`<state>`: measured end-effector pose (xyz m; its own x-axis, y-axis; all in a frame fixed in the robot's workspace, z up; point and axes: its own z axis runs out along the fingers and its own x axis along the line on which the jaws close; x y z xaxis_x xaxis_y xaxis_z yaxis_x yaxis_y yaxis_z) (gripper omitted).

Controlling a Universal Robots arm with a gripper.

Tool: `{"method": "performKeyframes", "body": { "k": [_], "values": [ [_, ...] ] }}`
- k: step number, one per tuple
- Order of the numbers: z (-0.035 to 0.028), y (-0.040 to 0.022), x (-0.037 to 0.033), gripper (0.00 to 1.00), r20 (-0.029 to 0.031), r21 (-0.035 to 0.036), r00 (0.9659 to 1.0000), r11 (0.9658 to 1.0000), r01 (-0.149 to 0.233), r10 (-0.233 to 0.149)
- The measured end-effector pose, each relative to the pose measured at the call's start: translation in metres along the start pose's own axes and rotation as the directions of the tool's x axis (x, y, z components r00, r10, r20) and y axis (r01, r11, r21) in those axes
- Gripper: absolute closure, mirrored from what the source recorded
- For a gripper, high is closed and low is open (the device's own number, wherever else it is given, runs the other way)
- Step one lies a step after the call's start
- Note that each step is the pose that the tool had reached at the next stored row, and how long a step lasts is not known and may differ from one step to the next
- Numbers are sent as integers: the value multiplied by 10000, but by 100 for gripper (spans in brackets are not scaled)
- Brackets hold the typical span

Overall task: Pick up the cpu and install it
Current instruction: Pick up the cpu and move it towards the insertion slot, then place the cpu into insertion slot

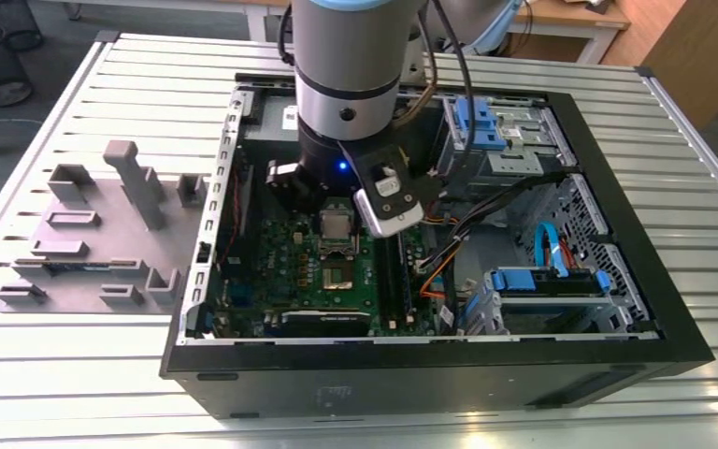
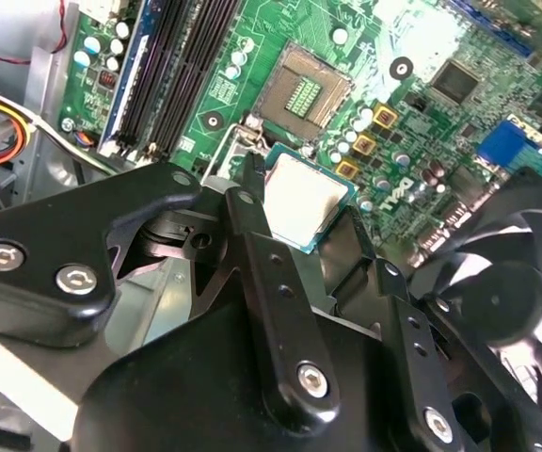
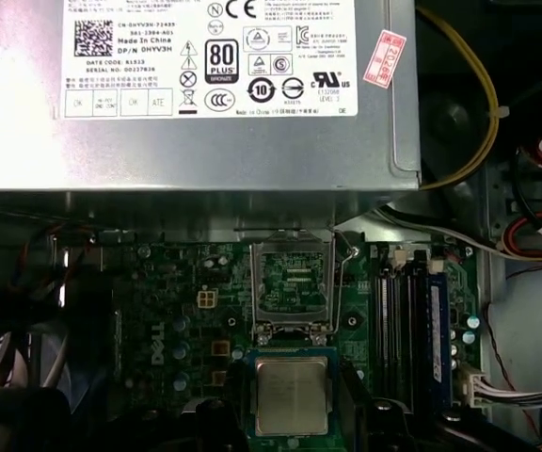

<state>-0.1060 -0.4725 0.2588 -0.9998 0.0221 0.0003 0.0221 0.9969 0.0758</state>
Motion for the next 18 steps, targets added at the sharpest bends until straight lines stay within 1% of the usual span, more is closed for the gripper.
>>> {"method": "performKeyframes", "body": {
  "k": [2, 3, 10, 12, 18],
  "values": [
    [32, -2, -1, 53, 0, 0, 10000, 10000, 1, -1],
    [36, -3, -1, 53, 0, 1, 10000, 10000, 1, -1],
    [38, -3, -1, 53, -1, 1, 10000, 10000, 1, -1],
    [65, -5, -1, 53, 0, 1, 10000, 10000, 1, -1],
    [67, -5, -1, 53, -1, 1, 10000, 10000, 1, -1]
  ]
}}
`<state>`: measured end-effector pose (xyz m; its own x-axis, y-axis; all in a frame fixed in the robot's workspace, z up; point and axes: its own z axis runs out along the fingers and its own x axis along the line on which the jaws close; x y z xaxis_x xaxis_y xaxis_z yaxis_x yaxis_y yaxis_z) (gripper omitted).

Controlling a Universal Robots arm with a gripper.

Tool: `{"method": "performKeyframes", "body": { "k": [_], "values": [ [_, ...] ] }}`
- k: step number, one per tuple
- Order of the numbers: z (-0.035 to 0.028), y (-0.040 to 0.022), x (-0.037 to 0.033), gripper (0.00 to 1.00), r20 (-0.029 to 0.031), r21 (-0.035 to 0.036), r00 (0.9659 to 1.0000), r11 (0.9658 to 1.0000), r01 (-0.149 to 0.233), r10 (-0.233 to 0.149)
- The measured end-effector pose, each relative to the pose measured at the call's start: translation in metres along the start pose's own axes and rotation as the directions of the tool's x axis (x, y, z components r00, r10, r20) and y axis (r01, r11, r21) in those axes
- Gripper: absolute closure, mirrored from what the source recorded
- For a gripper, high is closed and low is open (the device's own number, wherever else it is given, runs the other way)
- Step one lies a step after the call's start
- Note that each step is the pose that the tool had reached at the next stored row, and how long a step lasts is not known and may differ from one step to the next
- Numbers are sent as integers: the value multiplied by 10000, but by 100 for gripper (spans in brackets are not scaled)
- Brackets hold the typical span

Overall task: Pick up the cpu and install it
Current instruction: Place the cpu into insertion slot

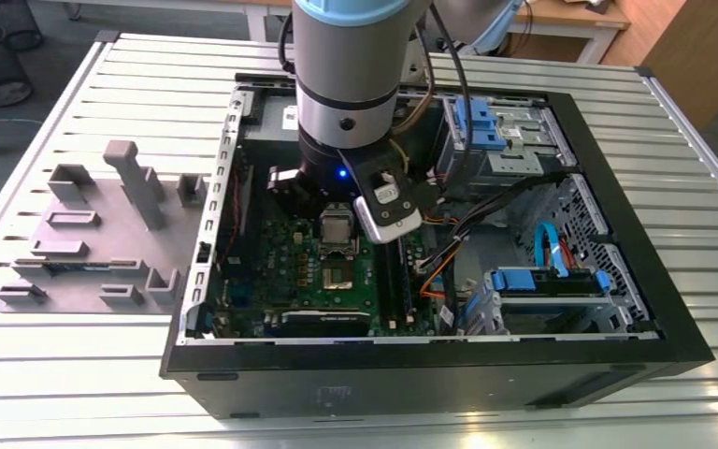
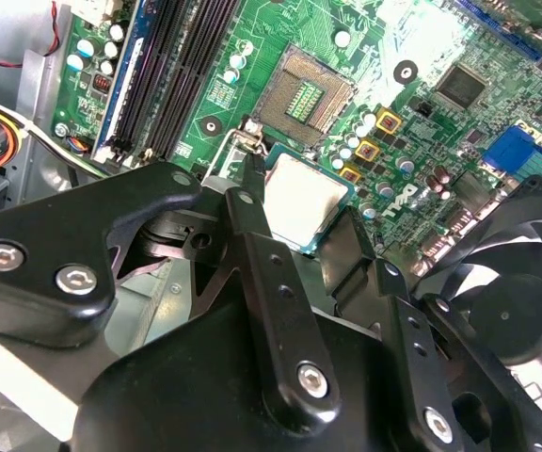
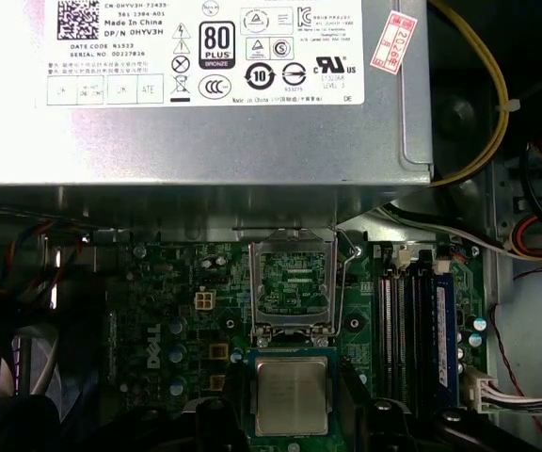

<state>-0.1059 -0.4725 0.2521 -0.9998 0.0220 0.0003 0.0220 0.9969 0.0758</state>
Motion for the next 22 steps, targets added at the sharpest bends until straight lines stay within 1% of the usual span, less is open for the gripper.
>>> {"method": "performKeyframes", "body": {
  "k": [5, 7, 11, 15, 19, 22],
  "values": [
    [22, -2, 0, 53, 0, 0, 10000, 10000, 0, 0],
    [48, -4, 0, 53, 10, -1, 10000, 10000, 1, -1],
    [79, -6, 0, 53, 64, -1, 10000, 10000, 5, -5],
    [123, -10, 0, 53, 120, -3, 9999, 10000, 9, -9],
    [181, -24, 0, 53, 161, -3, 9999, 10000, 12, -12],
    [213, -56, -1, 53, 174, -5, 9998, 10000, 15, -15]
  ]
}}
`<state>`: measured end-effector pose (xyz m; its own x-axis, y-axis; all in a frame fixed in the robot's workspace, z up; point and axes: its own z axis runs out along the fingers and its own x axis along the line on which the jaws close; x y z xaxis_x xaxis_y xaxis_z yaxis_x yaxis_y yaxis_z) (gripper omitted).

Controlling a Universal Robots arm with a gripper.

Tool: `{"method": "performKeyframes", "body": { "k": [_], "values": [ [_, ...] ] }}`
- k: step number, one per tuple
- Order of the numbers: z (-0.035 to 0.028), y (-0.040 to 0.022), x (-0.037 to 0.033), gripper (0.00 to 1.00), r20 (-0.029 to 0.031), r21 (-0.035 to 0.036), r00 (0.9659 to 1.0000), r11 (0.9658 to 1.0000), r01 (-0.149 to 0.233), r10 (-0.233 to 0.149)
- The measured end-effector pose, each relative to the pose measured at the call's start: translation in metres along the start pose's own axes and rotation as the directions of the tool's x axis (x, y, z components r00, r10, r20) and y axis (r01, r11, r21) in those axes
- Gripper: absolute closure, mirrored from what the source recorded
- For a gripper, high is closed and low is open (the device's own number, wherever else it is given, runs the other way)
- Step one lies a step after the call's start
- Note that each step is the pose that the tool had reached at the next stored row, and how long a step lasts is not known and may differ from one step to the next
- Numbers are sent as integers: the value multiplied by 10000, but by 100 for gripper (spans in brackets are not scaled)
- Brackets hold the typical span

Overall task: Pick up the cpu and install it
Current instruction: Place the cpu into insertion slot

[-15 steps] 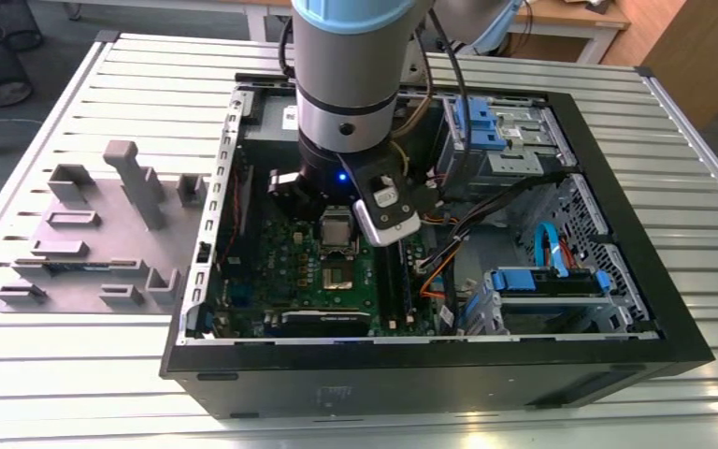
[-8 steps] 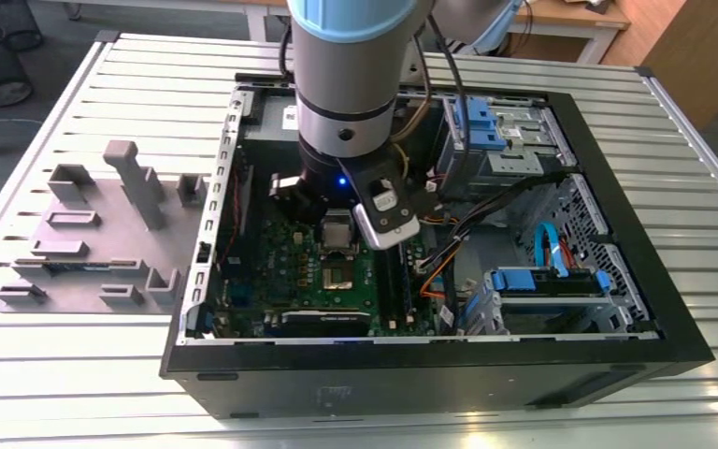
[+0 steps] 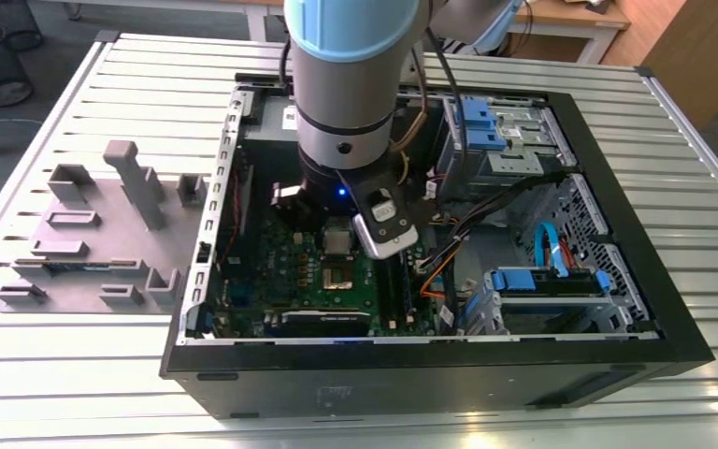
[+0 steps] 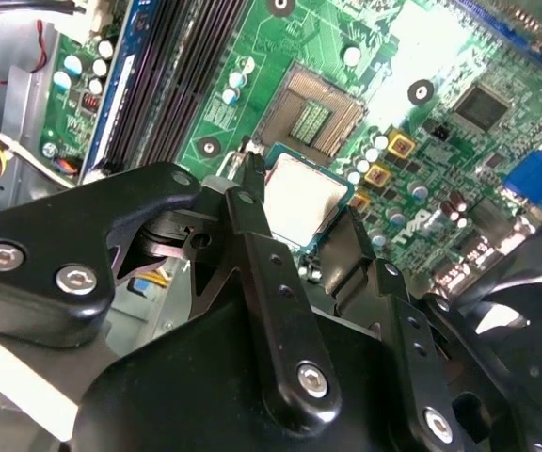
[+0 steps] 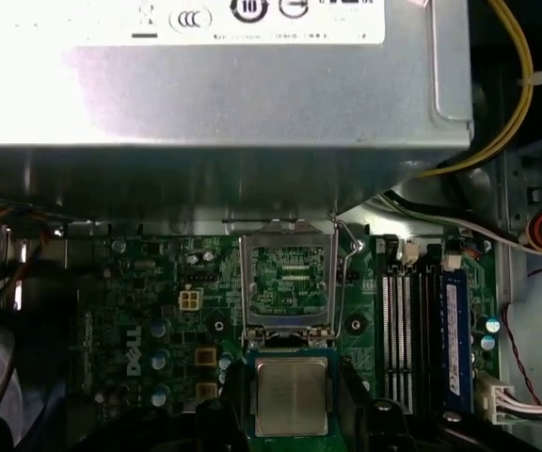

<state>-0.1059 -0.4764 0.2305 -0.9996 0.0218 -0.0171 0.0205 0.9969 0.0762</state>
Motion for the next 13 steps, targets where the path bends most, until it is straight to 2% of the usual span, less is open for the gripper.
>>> {"method": "performKeyframes", "body": {
  "k": [4, 10, 13],
  "values": [
    [30, -39, 0, 53, 10, -16, 10000, 10000, 1, -1],
    [82, -48, 0, 53, 30, -16, 10000, 10000, 5, -5],
    [82, -47, 1, 53, 30, -15, 10000, 10000, 4, -4]
  ]
}}
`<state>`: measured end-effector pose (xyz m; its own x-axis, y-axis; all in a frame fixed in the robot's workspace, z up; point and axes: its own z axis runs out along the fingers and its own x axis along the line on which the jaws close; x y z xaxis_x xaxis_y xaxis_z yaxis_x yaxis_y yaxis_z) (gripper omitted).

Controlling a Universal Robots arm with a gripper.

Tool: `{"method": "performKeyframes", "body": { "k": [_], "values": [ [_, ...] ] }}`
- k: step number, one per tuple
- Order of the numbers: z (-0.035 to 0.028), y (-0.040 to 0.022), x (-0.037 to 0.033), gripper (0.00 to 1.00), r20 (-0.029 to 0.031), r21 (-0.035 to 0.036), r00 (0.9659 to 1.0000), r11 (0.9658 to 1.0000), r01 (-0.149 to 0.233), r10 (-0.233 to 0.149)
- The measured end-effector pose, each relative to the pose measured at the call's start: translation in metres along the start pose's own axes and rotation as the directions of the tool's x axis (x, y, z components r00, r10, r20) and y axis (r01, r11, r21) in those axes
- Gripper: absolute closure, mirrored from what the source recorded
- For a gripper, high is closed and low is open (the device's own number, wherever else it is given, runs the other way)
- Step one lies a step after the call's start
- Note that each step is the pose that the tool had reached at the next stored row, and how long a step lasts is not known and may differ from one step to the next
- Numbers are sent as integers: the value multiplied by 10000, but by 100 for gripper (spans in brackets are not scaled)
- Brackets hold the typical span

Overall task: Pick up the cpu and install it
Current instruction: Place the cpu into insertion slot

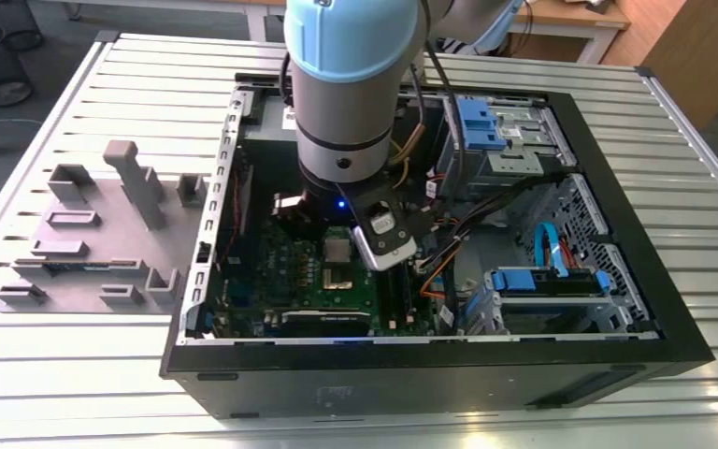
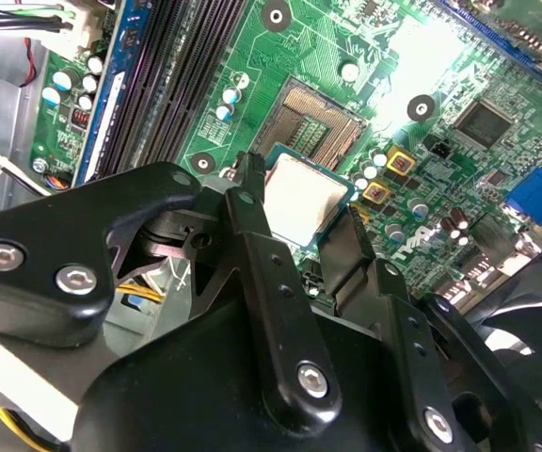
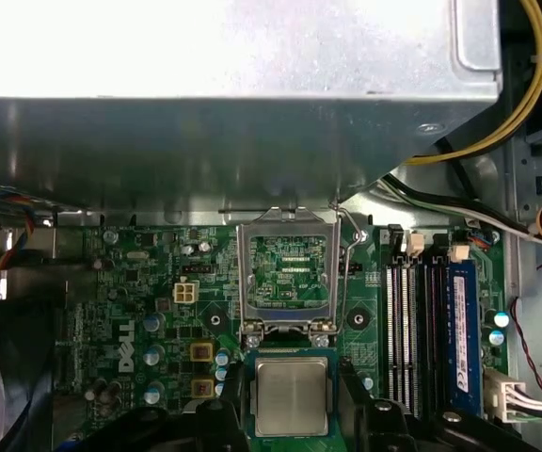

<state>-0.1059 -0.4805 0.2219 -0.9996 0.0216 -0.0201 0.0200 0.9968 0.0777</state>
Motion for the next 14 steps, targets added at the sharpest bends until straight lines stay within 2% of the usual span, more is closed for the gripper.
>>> {"method": "performKeyframes", "body": {
  "k": [14],
  "values": [
    [38, -2, -5, 53, 1, -2, 10000, 10000, 0, 0]
  ]
}}
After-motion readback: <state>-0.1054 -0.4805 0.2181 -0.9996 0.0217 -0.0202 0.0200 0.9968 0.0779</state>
